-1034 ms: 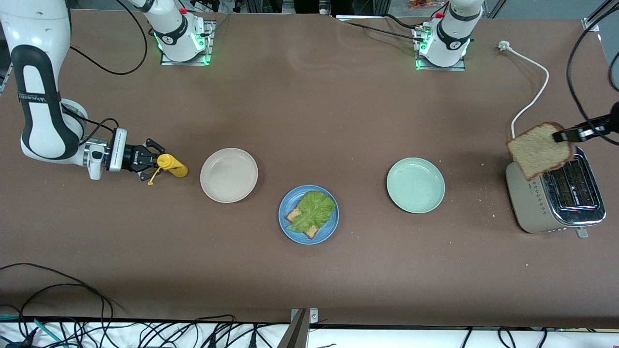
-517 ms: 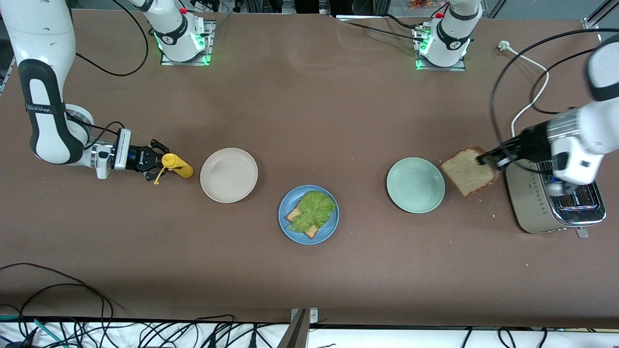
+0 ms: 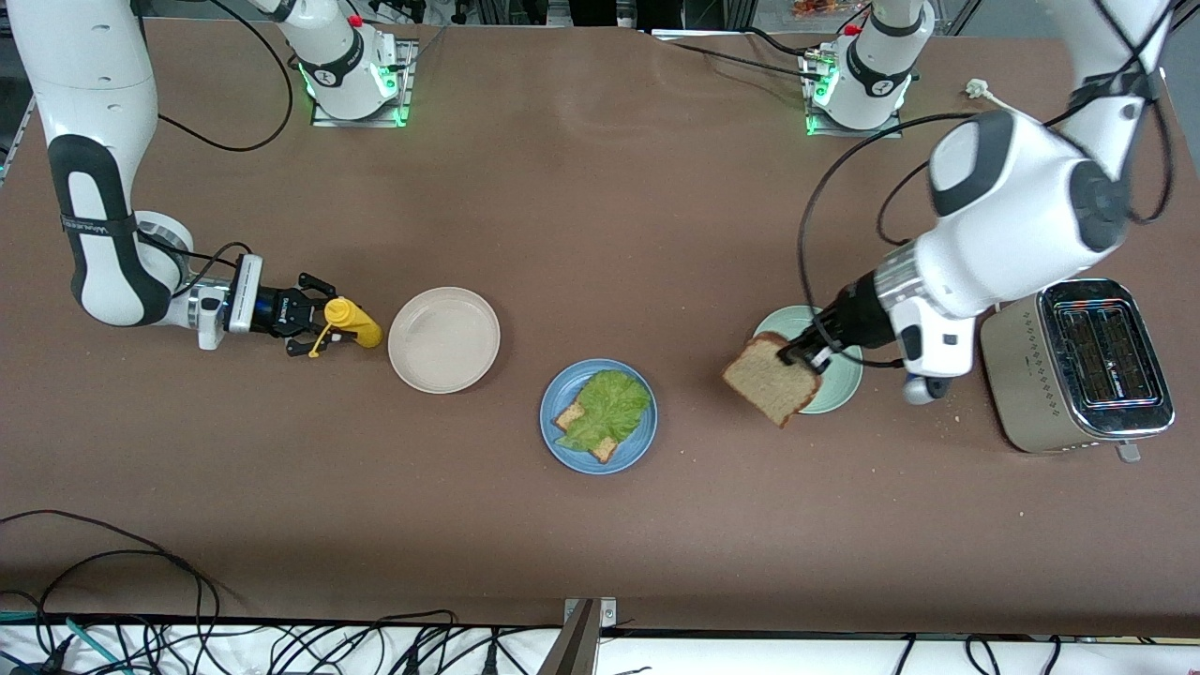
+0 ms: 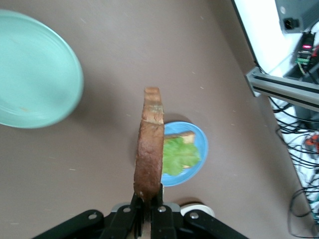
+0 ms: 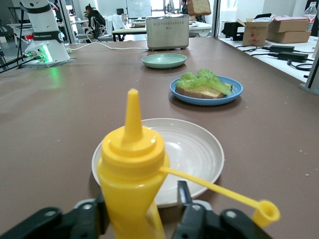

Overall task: Make sandwich in blue plate with both arms
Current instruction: 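Carry the bread slice over the blue plate with the left gripper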

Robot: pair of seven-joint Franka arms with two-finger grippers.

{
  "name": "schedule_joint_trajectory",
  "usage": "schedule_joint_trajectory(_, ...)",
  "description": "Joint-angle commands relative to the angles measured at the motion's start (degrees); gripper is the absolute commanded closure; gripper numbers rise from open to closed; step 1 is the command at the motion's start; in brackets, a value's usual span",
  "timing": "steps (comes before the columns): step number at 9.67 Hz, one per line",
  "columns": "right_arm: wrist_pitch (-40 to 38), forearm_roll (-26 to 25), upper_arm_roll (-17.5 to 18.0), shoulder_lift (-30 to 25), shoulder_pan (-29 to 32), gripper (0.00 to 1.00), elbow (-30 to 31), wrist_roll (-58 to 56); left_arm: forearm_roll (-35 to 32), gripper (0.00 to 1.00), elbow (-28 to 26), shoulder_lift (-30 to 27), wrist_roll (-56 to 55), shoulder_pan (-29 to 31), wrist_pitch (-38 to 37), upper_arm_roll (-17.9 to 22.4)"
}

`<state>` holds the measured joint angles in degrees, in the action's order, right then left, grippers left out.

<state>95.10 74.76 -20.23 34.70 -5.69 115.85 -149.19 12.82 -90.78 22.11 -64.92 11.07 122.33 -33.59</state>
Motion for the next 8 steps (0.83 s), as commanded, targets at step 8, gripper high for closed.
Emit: schedule_joint_trajectory(8, 4.99, -21.29, -3.86, -14.03, 3.32, 0.00, -0.45, 54.43, -6.58, 1.00, -2.39, 15.76, -12.95, -20.89, 39.30, 3.95)
